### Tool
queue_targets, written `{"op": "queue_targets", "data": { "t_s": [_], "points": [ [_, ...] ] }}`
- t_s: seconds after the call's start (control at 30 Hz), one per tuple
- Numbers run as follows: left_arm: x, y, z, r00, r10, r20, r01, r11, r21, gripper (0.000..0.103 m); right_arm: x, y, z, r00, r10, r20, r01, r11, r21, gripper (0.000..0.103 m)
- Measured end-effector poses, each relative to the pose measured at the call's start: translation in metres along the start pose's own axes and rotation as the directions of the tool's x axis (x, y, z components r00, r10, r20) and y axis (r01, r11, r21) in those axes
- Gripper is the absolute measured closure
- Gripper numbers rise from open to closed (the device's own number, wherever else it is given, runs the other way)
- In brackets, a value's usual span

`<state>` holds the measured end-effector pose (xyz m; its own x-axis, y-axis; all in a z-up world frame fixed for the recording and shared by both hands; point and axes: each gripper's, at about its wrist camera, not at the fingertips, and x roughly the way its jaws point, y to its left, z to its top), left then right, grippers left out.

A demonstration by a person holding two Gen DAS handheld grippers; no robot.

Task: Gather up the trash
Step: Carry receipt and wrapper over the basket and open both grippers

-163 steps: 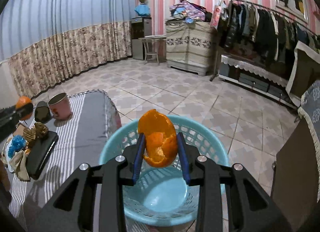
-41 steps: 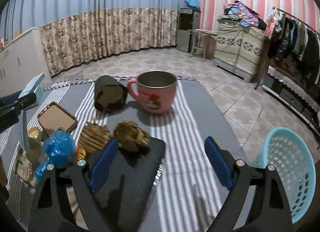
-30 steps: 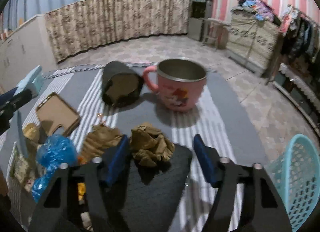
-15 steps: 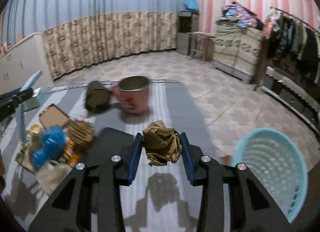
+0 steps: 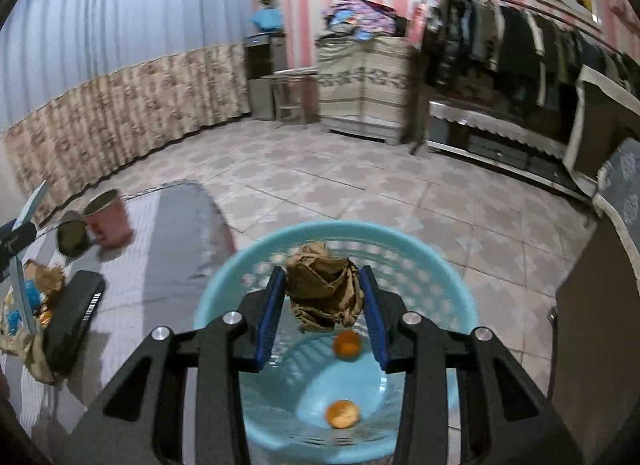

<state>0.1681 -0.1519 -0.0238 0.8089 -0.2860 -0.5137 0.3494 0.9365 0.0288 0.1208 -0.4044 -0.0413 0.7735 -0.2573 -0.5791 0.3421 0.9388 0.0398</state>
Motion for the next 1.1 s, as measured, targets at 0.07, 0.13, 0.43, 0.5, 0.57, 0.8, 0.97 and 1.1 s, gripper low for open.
{"op": "queue_targets", "data": {
  "t_s": [0.07, 0.13, 0.43, 0.5, 0.57, 0.8, 0.97, 1.1],
  "points": [
    [0.007, -0.021, 0.001, 1.0, -0.027, -0.004, 0.027, 1.0, 0.01, 0.048, 0.003, -0.014, -0.001, 1.0, -0.021, -0.004, 0.021, 1.0, 0.008, 0.065],
    [0.016, -0.044, 0.002, 0.998, -0.068, -0.013, 0.068, 0.998, 0.011, 0.048, 0.003, -0.021, -0.002, 0.999, -0.032, -0.003, 0.033, 0.999, 0.006, 0.065],
    [0.048, -0.13, 0.012, 0.983, -0.181, -0.023, 0.182, 0.982, 0.047, 0.048, 0.01, -0.055, -0.004, 0.999, -0.054, -0.008, 0.054, 0.998, 0.045, 0.065],
    [0.052, -0.146, 0.016, 0.982, -0.186, -0.016, 0.187, 0.98, 0.075, 0.048, 0.012, -0.061, -0.005, 0.998, -0.057, -0.009, 0.058, 0.997, 0.051, 0.065],
    [0.055, -0.154, 0.02, 0.98, -0.197, -0.016, 0.198, 0.976, 0.089, 0.047, 0.013, -0.066, -0.006, 0.998, -0.06, -0.01, 0.061, 0.996, 0.058, 0.065],
    [0.049, -0.149, 0.031, 0.988, -0.154, 0.011, 0.152, 0.984, 0.09, 0.012, 0.013, -0.074, -0.006, 0.998, -0.06, -0.006, 0.061, 0.996, 0.069, 0.065],
    [0.034, -0.124, 0.031, 0.995, -0.092, 0.036, 0.089, 0.992, 0.085, 0.006, 0.017, -0.061, -0.008, 0.999, -0.038, -0.019, 0.039, 0.997, 0.063, 0.064],
    [0.017, -0.095, 0.023, 0.998, -0.034, 0.058, 0.03, 0.997, 0.07, 0.005, 0.024, -0.041, -0.004, 1.0, -0.006, -0.028, 0.007, 0.999, 0.042, 0.059]
  ]
}}
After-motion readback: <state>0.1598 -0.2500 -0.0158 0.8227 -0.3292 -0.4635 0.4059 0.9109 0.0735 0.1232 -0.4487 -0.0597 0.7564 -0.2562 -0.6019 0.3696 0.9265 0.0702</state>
